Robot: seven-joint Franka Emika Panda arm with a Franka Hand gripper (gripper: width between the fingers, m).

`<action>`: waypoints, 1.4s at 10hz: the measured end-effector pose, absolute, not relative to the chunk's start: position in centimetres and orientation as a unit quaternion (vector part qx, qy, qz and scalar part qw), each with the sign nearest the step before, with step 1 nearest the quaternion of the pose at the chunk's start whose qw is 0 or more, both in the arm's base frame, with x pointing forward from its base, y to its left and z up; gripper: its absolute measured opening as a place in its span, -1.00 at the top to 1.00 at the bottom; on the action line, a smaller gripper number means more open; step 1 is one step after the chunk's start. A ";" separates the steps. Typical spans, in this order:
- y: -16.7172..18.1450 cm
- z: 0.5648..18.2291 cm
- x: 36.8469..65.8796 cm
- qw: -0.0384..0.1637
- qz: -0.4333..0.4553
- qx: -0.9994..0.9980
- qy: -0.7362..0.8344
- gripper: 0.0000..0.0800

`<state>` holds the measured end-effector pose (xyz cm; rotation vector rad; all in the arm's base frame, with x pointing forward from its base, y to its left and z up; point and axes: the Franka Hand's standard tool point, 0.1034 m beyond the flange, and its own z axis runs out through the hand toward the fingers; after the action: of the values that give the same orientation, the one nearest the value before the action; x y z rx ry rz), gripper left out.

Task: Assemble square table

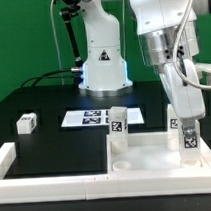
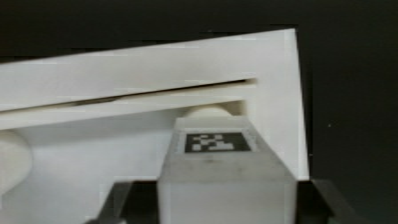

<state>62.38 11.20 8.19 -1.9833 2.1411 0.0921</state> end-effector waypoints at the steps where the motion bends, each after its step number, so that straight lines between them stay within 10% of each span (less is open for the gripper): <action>1: 11.2 8.2 62.4 0.111 0.030 -0.684 0.720 0.03; 2: 11.2 8.1 62.3 0.107 0.028 -0.713 0.692 0.03; 4: 12.3 8.2 62.7 0.095 0.014 -0.826 0.555 -0.58; 14: 11.1 8.0 63.1 0.055 -0.019 -0.989 0.139 -0.56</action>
Offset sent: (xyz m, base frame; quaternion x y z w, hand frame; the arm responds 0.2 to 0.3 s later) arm 0.0151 0.0295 -0.0004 -0.0489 0.0092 -0.4150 0.9085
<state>63.12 11.10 8.04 -3.0023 0.4213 -0.0589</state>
